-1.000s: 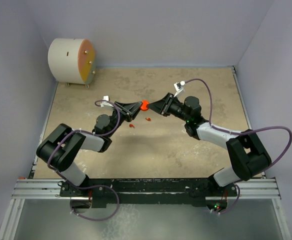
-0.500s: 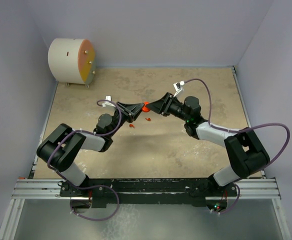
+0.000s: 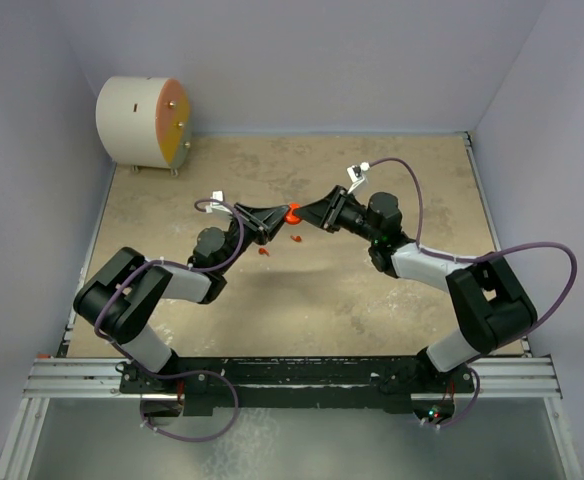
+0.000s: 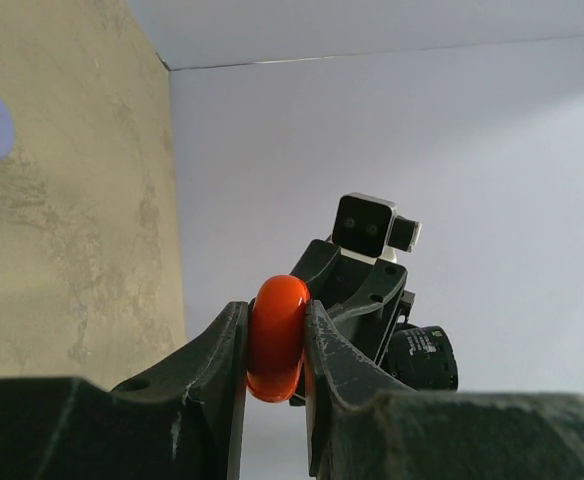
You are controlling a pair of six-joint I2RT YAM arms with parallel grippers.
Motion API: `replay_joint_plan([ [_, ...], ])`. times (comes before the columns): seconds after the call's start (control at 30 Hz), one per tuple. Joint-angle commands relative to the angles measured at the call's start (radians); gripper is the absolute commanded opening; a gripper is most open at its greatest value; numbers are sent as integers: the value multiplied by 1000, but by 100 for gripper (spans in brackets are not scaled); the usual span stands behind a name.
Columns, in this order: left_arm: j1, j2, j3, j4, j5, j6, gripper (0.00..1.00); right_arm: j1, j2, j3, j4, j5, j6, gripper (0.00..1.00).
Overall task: Insert the wireless bluetooth earbuds into the charging case
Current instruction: Open the charging case.
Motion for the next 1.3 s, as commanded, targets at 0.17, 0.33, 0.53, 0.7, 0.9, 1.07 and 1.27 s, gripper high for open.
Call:
replay_joint_plan([
  [0.17, -7, -13, 36, 37, 25, 40, 24, -4, -21, -5, 96, -40, 23, 17],
  [0.33, -7, -27, 35, 10, 27, 70, 34, -8, -12, -17, 133, -60, 52, 16],
  [0.53, -7, -40, 37, -13, 27, 100, 42, -14, -4, -25, 160, -76, 70, 14],
  [0.7, -7, -44, 33, -19, 19, 108, 42, -18, -1, -30, 174, -85, 79, 13],
  [0.9, -7, -56, 29, -25, 5, 115, 40, -23, 4, -41, 180, -89, 82, 13],
  [1.07, -8, -71, 24, -24, -2, 120, 38, -28, 8, -46, 185, -90, 85, 12],
  [1.27, -8, -81, 22, -3, -3, 117, 38, -35, 17, -53, 200, -91, 99, 12],
])
